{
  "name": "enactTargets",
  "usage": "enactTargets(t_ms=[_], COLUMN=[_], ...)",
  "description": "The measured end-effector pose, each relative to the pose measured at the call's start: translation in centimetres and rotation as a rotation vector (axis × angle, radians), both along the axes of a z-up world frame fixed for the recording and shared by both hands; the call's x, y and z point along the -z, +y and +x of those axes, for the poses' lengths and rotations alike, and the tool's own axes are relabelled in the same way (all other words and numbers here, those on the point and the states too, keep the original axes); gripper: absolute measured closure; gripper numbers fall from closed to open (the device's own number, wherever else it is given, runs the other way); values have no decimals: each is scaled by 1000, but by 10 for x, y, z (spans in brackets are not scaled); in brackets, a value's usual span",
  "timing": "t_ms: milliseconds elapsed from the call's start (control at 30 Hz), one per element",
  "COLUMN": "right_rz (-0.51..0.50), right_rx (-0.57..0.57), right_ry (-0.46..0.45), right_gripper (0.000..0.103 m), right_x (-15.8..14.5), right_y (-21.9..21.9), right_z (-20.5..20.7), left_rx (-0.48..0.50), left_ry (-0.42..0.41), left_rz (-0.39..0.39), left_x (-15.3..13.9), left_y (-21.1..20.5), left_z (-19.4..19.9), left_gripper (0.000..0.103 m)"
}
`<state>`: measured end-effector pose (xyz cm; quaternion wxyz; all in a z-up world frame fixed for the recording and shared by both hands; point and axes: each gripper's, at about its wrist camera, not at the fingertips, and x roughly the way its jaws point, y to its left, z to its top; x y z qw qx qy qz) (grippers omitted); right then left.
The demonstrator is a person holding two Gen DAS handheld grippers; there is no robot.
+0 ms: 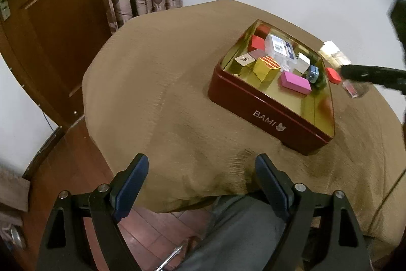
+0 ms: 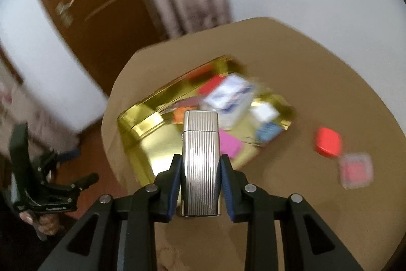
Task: Organize rigid objects
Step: 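Lower the silver lighter into the tin and open the right tool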
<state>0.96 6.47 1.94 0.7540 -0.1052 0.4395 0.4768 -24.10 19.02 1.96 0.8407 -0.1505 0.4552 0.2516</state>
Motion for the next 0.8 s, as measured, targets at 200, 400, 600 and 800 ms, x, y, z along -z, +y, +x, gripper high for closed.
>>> enactTargets(t_ms=[200, 400, 600, 800], right_rz=[-120, -220, -323, -291], right_rx=[-194, -243, -262, -231], right_ry=[-7, -23, -97, -146], right_gripper=[74, 74, 74, 72], right_x=[30, 59, 80, 77], right_y=[43, 68, 68, 49], right_z=[-13, -5, 1, 1], left_rx=[-16, -15, -10, 19], left_ry=[-9, 14, 24, 49], left_rz=[-24, -53, -55, -43], left_x=[3, 11, 13, 17], left_y=[9, 13, 13, 8], left_z=[-2, 2, 3, 7], left_gripper=[19, 19, 19, 19])
